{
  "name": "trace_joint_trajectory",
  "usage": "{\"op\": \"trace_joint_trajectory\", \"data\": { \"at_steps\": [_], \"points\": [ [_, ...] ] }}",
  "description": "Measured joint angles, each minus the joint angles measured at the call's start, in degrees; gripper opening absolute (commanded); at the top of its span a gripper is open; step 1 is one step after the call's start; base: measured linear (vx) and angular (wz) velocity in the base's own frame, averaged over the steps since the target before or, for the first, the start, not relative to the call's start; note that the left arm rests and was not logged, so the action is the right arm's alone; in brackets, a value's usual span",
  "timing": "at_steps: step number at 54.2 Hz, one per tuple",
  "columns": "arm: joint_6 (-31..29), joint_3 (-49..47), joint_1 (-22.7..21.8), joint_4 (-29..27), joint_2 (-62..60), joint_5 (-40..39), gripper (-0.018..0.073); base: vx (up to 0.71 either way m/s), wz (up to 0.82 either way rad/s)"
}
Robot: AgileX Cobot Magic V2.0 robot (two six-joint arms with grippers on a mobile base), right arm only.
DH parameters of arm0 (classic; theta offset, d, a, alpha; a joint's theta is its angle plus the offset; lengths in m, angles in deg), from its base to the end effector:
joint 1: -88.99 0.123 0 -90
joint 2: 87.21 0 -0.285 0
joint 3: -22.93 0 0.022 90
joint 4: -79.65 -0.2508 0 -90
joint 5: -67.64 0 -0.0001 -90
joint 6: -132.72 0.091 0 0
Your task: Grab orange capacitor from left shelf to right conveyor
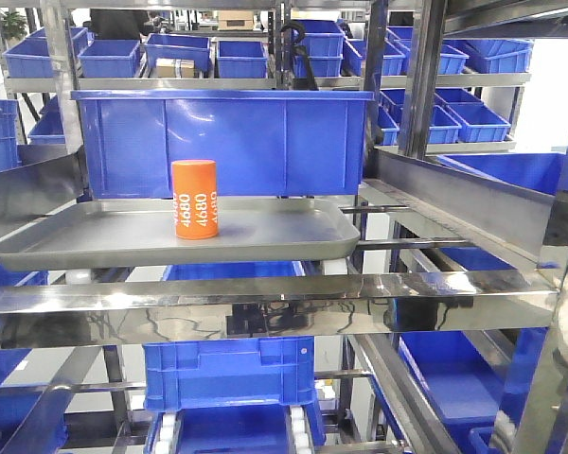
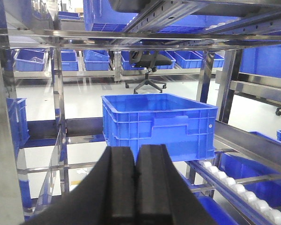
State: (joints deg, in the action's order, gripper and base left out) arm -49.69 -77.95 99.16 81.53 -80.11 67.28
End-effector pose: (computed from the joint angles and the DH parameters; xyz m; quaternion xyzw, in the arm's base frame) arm 0.0559 0.0100 0.2032 -0.0858 0.6757 0.0376 0.7312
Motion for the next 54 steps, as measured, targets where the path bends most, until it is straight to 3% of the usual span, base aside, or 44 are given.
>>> {"op": "trace_joint_trajectory", "data": {
  "at_steps": [7, 17, 31, 42, 54],
  "points": [
    [1.9, -2.1, 0.0, -1.5, 0.4, -1.4, -0.001, 0.0, 0.0],
    [0.7, -17.6, 0.0, -1.5, 9.5, 7.2, -0.001, 0.0, 0.0],
    [-0.1, -36.1, 0.0, -1.9, 26.0, 10.3, 0.0016, 0.0, 0.0],
    [-0.1, -42.0, 0.0, -1.9, 35.1, 12.3, 0.012, 0.0, 0.0],
    [-0.1, -43.0, 0.0, -1.9, 38.8, 12.3, 0.033, 0.0, 0.0]
  ]
}}
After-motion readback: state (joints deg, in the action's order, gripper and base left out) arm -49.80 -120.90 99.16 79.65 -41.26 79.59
